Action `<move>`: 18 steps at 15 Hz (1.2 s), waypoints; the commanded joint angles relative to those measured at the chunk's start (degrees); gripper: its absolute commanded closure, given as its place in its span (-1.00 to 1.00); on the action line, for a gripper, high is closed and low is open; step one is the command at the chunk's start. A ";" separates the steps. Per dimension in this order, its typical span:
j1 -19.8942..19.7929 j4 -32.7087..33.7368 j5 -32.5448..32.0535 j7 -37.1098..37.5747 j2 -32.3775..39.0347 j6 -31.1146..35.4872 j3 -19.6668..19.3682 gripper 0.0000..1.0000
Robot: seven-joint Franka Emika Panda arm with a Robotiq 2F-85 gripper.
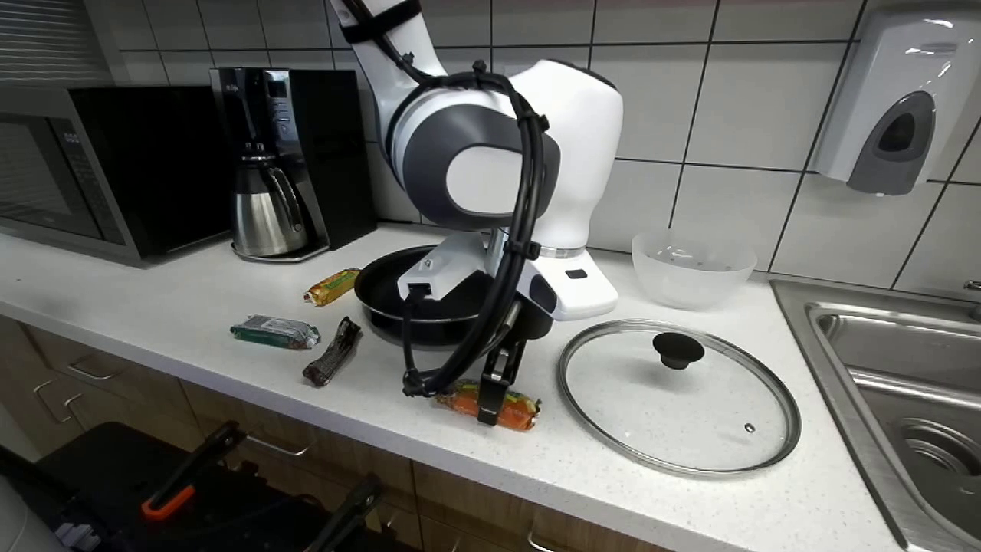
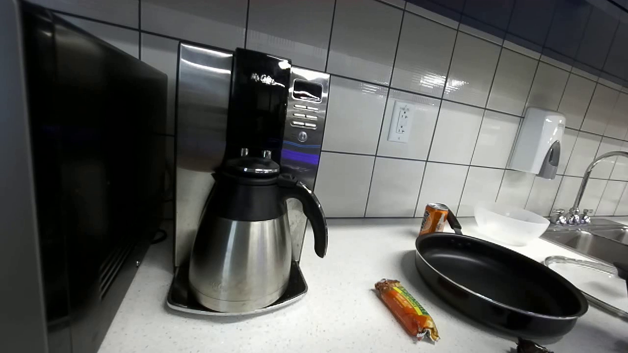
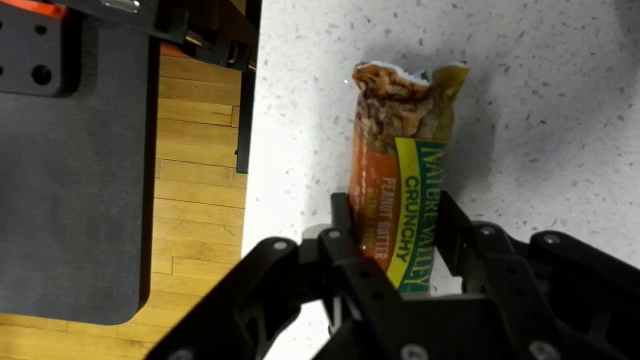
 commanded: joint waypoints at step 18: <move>3.06 1.43 -23.70 14.68 -13.83 -7.33 3.37 0.65</move>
